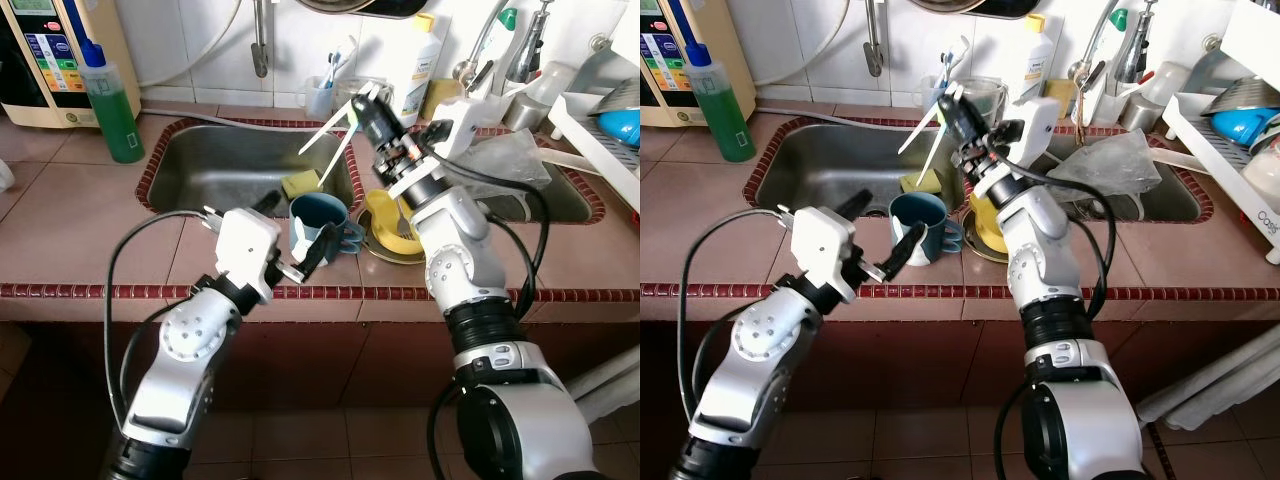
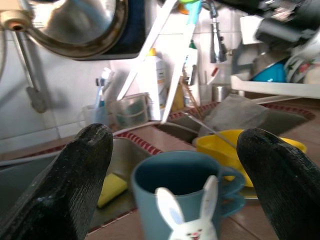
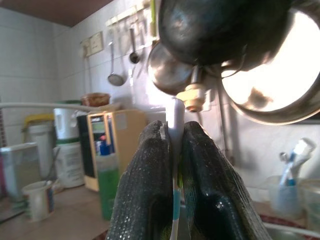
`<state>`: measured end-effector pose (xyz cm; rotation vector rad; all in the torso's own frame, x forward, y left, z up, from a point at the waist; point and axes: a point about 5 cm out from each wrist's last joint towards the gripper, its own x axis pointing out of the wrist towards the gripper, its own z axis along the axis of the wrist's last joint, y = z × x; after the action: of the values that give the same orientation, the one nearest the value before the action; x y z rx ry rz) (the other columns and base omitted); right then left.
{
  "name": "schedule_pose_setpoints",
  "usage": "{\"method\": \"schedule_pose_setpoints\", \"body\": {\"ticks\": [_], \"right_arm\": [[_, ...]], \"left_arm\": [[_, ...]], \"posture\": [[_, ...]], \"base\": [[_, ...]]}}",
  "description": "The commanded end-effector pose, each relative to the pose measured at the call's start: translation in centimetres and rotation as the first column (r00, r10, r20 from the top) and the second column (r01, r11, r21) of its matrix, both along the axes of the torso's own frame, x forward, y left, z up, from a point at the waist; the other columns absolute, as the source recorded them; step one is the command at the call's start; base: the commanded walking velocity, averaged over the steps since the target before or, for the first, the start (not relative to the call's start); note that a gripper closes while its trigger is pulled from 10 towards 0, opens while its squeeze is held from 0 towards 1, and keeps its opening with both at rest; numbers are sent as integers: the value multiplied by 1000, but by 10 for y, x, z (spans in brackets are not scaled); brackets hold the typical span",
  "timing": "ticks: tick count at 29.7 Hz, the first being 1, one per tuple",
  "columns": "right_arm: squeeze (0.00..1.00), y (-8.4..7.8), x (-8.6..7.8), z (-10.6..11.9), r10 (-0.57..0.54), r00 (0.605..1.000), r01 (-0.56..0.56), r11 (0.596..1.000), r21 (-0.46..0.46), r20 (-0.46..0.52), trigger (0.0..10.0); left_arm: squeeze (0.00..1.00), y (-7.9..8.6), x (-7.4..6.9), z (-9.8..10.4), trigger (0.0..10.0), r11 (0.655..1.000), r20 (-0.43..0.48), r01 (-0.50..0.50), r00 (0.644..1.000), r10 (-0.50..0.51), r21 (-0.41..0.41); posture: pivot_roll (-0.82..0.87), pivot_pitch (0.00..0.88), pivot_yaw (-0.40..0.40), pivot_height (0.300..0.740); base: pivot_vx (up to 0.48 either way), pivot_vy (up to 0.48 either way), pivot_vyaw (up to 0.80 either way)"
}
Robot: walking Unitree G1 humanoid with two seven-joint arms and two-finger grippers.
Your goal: Kitchen organization
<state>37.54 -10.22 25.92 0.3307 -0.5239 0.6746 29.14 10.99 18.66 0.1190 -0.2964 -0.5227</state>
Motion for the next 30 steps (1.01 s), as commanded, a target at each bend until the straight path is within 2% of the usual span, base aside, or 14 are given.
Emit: {"method": "schedule_pose_setpoints", "body": {"ticks": [1,7,30], "right_arm": [[0,-12,-1,15,-50,997,49,999,21,56,10000],[0,-24,0,16,-100,993,99,995,25,58,10000],[0,-23,-3,11,-84,995,83,996,22,44,10000]], "left_arm": [[0,3,4,4,10000,1000,-1,-18,1000,18,-19],[0,14,17,6,10000,991,-54,-96,994,92,-90],[0,13,17,9,10000,991,-56,-81,996,75,-109]], "posture": [[8,14,-49,740],[-3,6,-48,740],[-1,0,-49,740]], "base": [[0,0,0],[0,0,0],[0,0,0]]}}
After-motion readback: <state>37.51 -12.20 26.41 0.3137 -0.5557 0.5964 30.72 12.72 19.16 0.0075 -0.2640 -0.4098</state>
